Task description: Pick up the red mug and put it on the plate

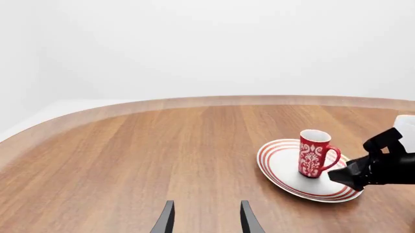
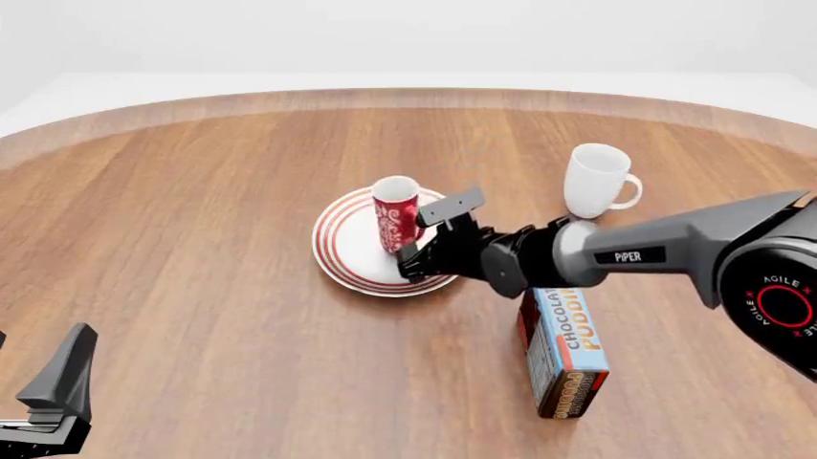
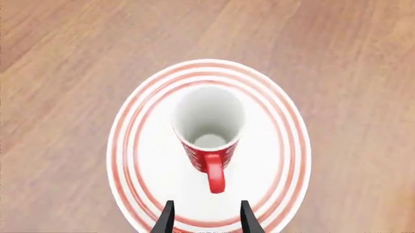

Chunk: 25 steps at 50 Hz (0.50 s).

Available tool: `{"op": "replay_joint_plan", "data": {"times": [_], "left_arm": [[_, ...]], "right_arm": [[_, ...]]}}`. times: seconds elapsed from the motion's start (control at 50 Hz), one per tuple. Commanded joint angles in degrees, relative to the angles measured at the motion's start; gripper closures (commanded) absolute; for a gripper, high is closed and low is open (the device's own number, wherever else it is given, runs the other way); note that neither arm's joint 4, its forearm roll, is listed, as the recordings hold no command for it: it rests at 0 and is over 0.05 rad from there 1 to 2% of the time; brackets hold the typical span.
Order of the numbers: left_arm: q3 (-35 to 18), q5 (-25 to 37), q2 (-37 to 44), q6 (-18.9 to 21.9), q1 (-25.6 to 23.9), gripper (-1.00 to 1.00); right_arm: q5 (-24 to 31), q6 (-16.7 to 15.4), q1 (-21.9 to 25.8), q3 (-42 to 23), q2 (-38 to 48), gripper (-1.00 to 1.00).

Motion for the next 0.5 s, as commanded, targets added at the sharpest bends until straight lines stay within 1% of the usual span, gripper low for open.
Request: {"op": "replay_joint_plan", "data": {"times": [0.02, 0.3, 0.5], "left_arm": [[0.0, 0.0, 0.0, 0.0, 0.0, -1.0], [0.0, 0.0, 0.0, 0.0, 0.0, -1.0], [0.0, 0.0, 0.0, 0.0, 0.0, -1.0]], "right_arm": [[-0.5, 0.96, 0.31, 0.47, -0.02, -1.0], [-0.69, 1.4, 0.47, 1.04, -0.75, -1.0], [-0.16, 0.99, 0.44, 2.0, -3.03, -1.0]]}}
